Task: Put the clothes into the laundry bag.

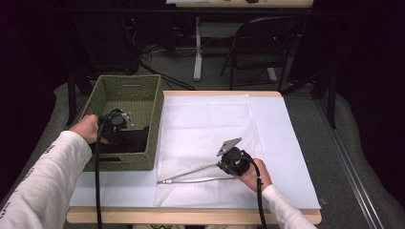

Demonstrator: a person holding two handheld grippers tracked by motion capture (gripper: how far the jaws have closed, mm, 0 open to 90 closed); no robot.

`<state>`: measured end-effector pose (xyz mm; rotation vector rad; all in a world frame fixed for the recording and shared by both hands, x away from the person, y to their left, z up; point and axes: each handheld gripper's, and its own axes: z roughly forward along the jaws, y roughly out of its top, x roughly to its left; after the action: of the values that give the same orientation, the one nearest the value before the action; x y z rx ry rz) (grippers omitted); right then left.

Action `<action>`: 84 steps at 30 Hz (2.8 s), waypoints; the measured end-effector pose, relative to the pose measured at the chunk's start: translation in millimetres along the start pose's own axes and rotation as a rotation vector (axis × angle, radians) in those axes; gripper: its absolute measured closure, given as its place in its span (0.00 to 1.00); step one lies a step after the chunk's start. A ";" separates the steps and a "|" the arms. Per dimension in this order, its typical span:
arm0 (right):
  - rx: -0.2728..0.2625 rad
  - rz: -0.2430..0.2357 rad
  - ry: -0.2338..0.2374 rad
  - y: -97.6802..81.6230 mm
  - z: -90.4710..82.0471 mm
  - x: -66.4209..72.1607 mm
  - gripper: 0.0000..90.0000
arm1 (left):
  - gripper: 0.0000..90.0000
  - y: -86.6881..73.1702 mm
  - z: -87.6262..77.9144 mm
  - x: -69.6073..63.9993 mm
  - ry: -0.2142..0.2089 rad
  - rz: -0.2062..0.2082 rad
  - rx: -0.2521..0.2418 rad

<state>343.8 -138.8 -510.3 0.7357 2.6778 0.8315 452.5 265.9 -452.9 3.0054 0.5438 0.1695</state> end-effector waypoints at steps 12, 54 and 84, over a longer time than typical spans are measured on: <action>-0.006 0.006 0.001 0.0 -0.5 -0.1 0.98 | 0.72 -4.2 -15.9 1.5 0.009 -0.008 -0.022; -0.008 0.008 0.002 0.1 -0.6 0.1 0.98 | 0.74 -1.4 -106.7 -4.6 0.100 -0.039 -0.012; -0.010 0.010 -0.004 0.2 -1.0 1.9 0.98 | 0.74 17.9 -156.8 -36.6 0.061 -0.059 -0.001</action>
<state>341.9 -138.1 -509.6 0.7486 2.6672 0.8443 405.2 245.9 -299.2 2.9876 0.6364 0.2587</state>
